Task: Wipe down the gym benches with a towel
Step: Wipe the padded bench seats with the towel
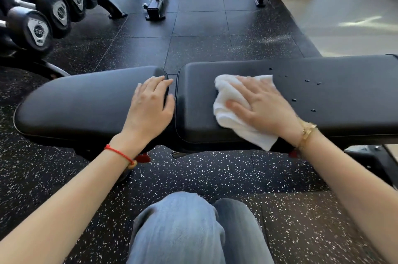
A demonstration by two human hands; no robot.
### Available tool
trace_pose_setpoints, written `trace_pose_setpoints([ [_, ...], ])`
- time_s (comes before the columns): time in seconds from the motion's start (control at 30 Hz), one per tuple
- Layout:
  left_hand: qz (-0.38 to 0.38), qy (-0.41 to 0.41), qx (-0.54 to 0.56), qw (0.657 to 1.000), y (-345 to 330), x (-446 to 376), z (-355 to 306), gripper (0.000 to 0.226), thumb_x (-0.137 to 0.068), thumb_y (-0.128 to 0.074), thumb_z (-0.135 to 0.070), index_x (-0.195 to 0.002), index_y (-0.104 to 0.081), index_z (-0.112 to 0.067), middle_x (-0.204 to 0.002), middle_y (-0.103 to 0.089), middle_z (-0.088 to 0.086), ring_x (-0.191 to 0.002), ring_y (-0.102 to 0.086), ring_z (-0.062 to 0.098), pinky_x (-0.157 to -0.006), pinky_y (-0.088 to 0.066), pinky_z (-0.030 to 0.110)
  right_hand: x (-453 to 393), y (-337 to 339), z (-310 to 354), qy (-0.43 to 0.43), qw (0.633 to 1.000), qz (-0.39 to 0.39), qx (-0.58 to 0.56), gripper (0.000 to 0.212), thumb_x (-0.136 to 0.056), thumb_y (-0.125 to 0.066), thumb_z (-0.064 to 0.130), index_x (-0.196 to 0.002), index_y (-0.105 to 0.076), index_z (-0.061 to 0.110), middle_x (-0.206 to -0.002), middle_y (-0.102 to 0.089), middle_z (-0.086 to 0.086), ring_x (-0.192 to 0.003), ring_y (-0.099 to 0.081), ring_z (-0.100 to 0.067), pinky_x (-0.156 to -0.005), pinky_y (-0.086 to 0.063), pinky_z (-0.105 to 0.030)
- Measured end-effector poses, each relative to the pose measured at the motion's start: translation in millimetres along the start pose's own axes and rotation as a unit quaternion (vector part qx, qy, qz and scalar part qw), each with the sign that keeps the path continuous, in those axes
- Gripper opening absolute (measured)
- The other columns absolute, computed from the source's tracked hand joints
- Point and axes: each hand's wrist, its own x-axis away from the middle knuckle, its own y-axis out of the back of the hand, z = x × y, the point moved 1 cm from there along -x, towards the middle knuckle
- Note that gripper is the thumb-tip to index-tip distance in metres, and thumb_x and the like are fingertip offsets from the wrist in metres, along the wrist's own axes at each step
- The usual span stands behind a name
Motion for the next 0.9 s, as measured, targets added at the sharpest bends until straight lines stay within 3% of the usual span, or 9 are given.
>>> trace_pose_setpoints([
  [0.17, 0.027, -0.041, 0.024, 0.999, -25, -10, -54, 0.056, -0.09, -0.036, -0.032, -0.139, -0.052, -0.011, -0.146, -0.048, 0.008, -0.14, -0.038, 0.024, -0.12, -0.021, 0.046, -32, 6, -35, -0.106, 0.994, -0.007, 0.033, 0.095, -0.077, -0.002, 0.073, -0.156, -0.024, 0.025, -0.162, -0.026, -0.005, -0.149, -0.019, -0.024, -0.121, -0.007, -0.045],
  [0.33, 0.045, -0.038, 0.021, 0.998, -44, -13, -70, 0.057, -0.092, -0.034, -0.033, -0.141, -0.048, -0.008, -0.148, -0.044, 0.012, -0.141, -0.035, 0.029, -0.12, -0.023, 0.045, 31, 9, -17, -0.013, 1.0, -0.009, 0.016, 0.079, -0.091, -0.011, 0.065, -0.156, -0.024, 0.023, -0.159, -0.028, -0.001, -0.149, -0.019, -0.021, -0.12, -0.004, -0.038],
  [0.43, 0.032, -0.037, 0.021, 0.999, -47, -12, -68, 0.058, -0.091, -0.034, -0.032, -0.14, -0.05, -0.008, -0.147, -0.045, 0.013, -0.14, -0.036, 0.029, -0.119, -0.025, 0.044, 68, 13, -28, -0.007, 1.0, -0.016, 0.025, 0.072, -0.096, -0.015, 0.063, -0.156, -0.025, 0.025, -0.161, -0.028, 0.005, -0.15, -0.019, -0.016, -0.122, -0.005, -0.035],
  [0.57, 0.017, -0.03, 0.012, 0.999, -49, -12, -70, 0.056, -0.089, -0.036, -0.031, -0.137, -0.052, -0.007, -0.145, -0.047, 0.014, -0.138, -0.038, 0.03, -0.118, -0.026, 0.045, 31, 24, -68, -0.097, 0.995, -0.008, 0.021, 0.088, -0.083, -0.008, 0.068, -0.155, -0.027, 0.021, -0.16, -0.029, -0.007, -0.148, -0.023, -0.025, -0.119, -0.007, -0.039],
  [0.67, 0.002, -0.023, 0.015, 1.0, -48, -12, -73, 0.053, -0.087, -0.04, -0.031, -0.132, -0.056, -0.008, -0.14, -0.052, 0.012, -0.135, -0.042, 0.028, -0.117, -0.029, 0.041, -27, 26, -79, -0.152, 0.987, -0.006, 0.044, 0.087, -0.082, -0.01, 0.066, -0.151, -0.035, 0.019, -0.157, -0.035, -0.013, -0.143, -0.031, -0.031, -0.117, -0.017, -0.046],
  [0.77, -0.011, -0.02, 0.025, 0.999, -46, -14, -73, 0.051, -0.085, -0.043, -0.032, -0.129, -0.059, -0.011, -0.136, -0.055, 0.009, -0.133, -0.045, 0.025, -0.116, -0.03, 0.039, -61, 16, -51, -0.105, 0.994, 0.014, 0.036, 0.095, -0.076, -0.005, 0.069, -0.148, -0.038, 0.018, -0.153, -0.04, -0.013, -0.139, -0.035, -0.031, -0.115, -0.022, -0.046],
  [0.9, -0.011, -0.026, 0.033, 0.999, -45, -12, -72, 0.05, -0.085, -0.044, -0.031, -0.129, -0.059, -0.012, -0.135, -0.056, 0.007, -0.132, -0.045, 0.023, -0.115, -0.031, 0.037, -20, 10, -26, 0.012, 1.0, 0.009, 0.022, 0.087, -0.083, -0.009, 0.069, -0.155, -0.028, 0.025, -0.157, -0.033, -0.002, -0.143, -0.026, -0.021, -0.115, -0.009, -0.038],
])
